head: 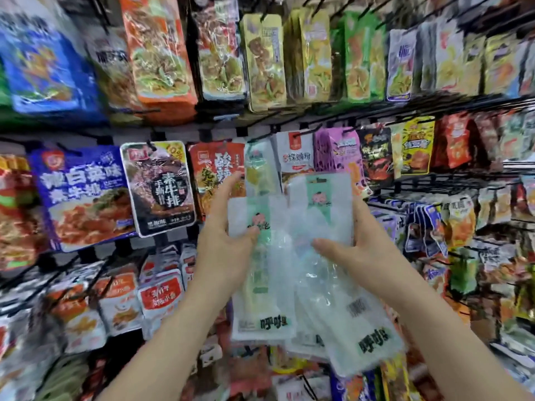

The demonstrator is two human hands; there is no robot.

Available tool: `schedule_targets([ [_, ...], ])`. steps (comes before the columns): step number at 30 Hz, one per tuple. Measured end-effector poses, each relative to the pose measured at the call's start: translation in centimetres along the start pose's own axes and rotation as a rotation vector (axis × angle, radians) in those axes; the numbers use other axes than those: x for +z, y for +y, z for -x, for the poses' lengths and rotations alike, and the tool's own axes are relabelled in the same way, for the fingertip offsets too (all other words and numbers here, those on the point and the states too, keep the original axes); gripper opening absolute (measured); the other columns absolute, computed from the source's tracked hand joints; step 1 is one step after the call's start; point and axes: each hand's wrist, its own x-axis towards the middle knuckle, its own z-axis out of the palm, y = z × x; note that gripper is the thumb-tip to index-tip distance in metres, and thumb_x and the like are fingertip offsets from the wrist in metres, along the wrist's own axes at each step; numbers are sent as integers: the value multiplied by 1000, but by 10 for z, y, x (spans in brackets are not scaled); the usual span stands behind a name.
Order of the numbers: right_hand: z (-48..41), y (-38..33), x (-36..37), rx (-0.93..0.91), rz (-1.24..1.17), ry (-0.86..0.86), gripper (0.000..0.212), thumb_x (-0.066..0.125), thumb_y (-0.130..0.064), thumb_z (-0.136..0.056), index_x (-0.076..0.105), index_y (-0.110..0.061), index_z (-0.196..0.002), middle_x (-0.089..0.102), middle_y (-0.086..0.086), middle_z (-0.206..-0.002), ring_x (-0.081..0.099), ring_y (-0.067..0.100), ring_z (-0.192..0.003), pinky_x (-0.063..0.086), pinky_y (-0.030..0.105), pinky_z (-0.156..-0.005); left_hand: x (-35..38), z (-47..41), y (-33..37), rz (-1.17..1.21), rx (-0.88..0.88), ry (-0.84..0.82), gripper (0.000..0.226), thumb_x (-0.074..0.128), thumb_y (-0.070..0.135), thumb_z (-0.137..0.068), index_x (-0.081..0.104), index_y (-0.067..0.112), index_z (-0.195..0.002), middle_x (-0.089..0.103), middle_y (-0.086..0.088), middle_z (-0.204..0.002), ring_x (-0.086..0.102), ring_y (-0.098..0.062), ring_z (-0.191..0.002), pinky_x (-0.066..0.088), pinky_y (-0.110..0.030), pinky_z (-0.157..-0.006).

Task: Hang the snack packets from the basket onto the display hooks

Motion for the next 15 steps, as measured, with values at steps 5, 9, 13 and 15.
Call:
schedule_targets([
  [5,-46,15,-29,-65,79,-19,95,69,-17,-88,3,-50,-148,12,-36,-149,26,-23,-128,33,10,-102,15,-51,7,-145,9,37,35,62,3,-91,65,26,-117,53,20,-118,49,28,-93,36,6,-66],
  [9,-80,22,-40,-191,196,-19,102,68,-18,-89,-11,-63,-135,-2,-52,-126,21,-21,-118,32,0,-92,31,-90,8,-213,34,89,31,69,16,-89,65,39,-110,56,27,-111,47,6,-112,39,-9,-87],
  [13,-97,28,-50,-234,231,-82,103,67,-18,-90,-12,-65,-136,9,-55,-118,41,28,-130,47,29,-92,42,-114,7,-174,95,142,29,63,15,-93,65,44,-97,64,28,-104,56,4,-98,45,-16,-85],
  [15,-103,31,-53,-249,195,-97,104,68,-14,-88,-9,-62,-138,13,-57,-111,47,29,-121,47,33,-93,46,-120,7,-153,152,199,29,63,14,-92,67,41,-101,65,21,-109,56,2,-111,45,-16,-93],
])
